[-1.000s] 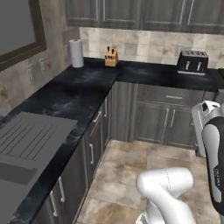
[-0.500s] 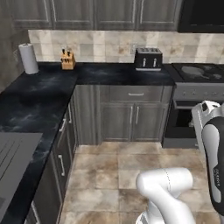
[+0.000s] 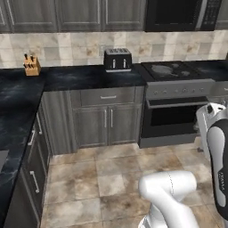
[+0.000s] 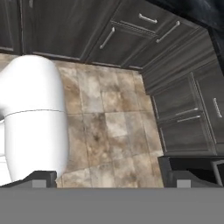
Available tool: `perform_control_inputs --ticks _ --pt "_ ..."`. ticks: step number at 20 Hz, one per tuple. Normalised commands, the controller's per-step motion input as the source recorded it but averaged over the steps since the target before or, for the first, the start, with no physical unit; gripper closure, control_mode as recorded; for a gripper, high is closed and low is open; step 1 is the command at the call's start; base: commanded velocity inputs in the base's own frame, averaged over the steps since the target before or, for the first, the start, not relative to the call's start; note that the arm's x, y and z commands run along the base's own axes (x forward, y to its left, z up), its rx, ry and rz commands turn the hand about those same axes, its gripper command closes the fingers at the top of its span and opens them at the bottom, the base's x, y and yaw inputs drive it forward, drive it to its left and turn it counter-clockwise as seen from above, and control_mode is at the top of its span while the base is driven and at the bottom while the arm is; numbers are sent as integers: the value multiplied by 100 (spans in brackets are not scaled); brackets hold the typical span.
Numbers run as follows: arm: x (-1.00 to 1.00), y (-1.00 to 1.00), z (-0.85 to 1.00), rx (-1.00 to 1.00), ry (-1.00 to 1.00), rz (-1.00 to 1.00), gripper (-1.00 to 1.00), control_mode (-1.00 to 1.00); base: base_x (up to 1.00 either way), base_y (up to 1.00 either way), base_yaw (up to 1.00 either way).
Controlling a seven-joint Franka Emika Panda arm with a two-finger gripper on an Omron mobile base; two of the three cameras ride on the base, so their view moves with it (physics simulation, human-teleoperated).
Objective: Move the pot and pan from the stove into the sink.
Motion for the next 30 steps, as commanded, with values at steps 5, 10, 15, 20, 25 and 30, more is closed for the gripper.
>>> perform_control_inputs --ticks 5,10,15,20,25,30 --pt "0 0 0 0 0 0 -100 100 16 4 -1" --pt "0 0 0 0 0 0 -100 100 71 29 -4" --pt "0 0 0 0 0 0 -100 100 82 31 -5" --pt "0 0 0 0 0 0 -100 100 81 30 -5" --pt "0 0 0 0 0 0 -100 100 80 28 -5" --pt "0 0 0 0 0 0 -100 100 52 9 -2"
